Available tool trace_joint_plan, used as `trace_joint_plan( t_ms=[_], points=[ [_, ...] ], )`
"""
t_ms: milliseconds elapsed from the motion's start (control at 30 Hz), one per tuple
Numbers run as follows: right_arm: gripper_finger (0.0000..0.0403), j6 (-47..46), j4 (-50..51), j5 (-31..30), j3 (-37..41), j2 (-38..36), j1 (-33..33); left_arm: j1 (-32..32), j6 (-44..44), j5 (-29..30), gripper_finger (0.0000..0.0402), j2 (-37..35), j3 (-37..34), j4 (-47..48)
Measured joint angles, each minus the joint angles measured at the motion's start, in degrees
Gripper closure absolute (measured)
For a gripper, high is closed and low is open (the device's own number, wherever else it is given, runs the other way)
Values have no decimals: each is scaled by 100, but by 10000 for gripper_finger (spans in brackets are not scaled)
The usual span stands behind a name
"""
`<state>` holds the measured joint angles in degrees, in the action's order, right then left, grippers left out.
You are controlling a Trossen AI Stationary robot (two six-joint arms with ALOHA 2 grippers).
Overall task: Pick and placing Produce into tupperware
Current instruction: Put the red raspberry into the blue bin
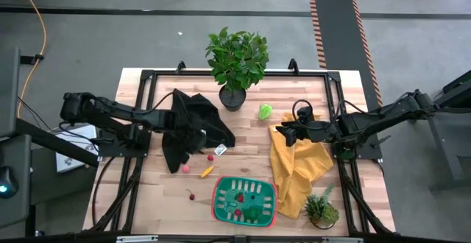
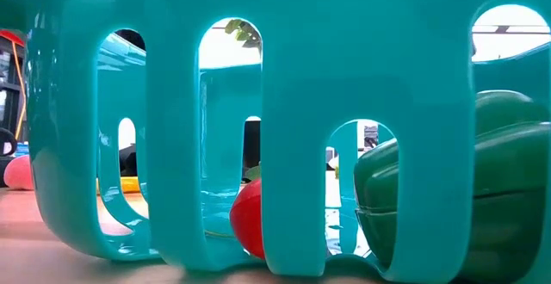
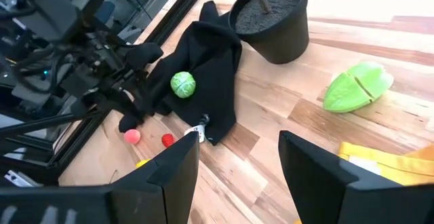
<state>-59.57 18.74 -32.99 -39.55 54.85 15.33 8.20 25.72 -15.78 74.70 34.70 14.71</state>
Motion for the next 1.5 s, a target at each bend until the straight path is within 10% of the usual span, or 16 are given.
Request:
trace_joint_plan(
  t_ms=[1500],
  points=[
    [210,-125,31,-245,2,-2,1,-596,100,600,251,1097,66,-538]
  ],
)
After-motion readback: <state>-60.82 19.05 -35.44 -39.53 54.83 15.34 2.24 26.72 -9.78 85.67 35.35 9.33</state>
